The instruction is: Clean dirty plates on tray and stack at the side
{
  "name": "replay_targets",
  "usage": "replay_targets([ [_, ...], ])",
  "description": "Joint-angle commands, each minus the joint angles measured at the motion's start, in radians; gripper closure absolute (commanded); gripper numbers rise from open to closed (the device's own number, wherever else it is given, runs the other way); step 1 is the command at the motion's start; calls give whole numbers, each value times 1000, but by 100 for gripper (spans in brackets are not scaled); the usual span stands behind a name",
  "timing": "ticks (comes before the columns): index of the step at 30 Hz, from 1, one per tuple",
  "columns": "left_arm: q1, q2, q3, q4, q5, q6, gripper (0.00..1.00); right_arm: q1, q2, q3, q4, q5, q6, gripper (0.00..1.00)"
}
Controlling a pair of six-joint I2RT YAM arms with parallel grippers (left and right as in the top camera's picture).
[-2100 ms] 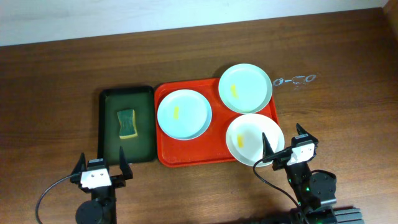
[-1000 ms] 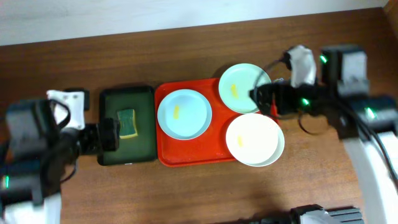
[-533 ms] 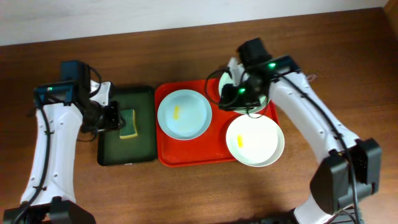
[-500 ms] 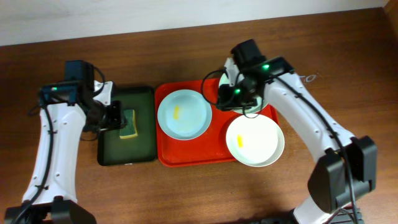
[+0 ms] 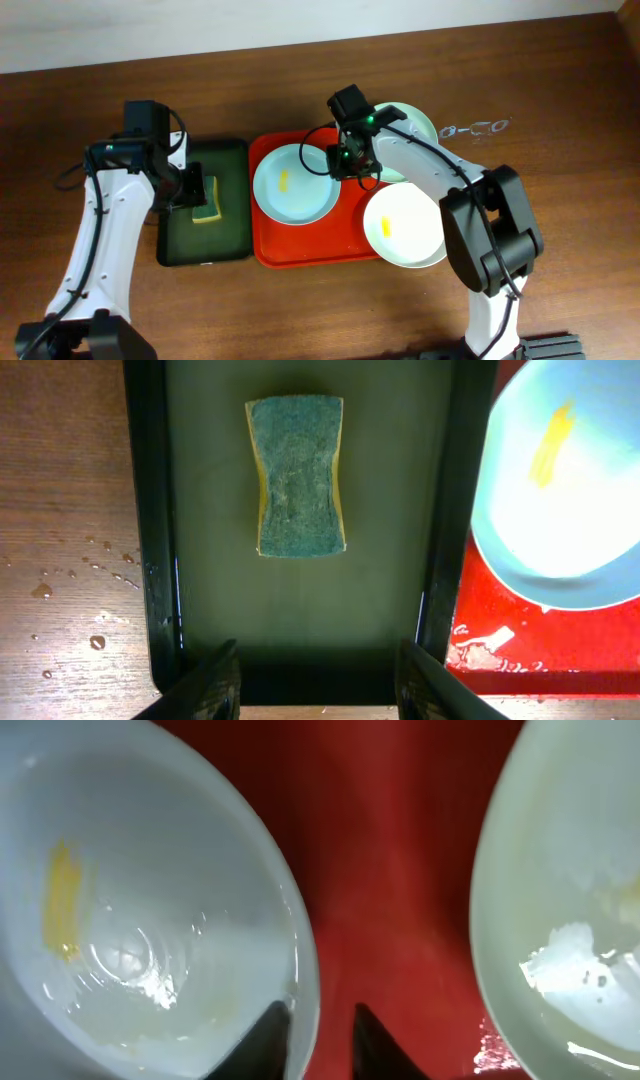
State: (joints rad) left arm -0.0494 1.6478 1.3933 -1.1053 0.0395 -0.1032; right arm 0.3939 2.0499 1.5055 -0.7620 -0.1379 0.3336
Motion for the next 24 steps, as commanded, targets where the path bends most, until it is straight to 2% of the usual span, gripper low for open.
replay_targets([
  [1, -1, 9, -16, 6, -14, -16, 52, 5, 19, 3, 7, 11, 23, 83],
  [9, -1, 9, -17, 7, -14, -16, 50, 6, 19, -73, 71, 11, 42, 83],
  [12, -1, 9, -17, 6, -14, -16, 49, 6, 19, -106, 83, 10, 47, 88],
  [14, -1, 9, -17, 6, -14, -16, 49, 6, 19, -109, 82, -6, 46, 96],
  [15, -1, 9, -17, 6, -14, -16, 48, 6, 19, -109, 79, -17, 46, 96],
  [21, -1, 9, -17, 6, -14, -16, 48, 4, 15, -79, -90, -39, 46, 96],
  [24, -1, 9, -17, 6, -14, -16, 47, 4, 15, -78, -122, -48, 46, 96],
])
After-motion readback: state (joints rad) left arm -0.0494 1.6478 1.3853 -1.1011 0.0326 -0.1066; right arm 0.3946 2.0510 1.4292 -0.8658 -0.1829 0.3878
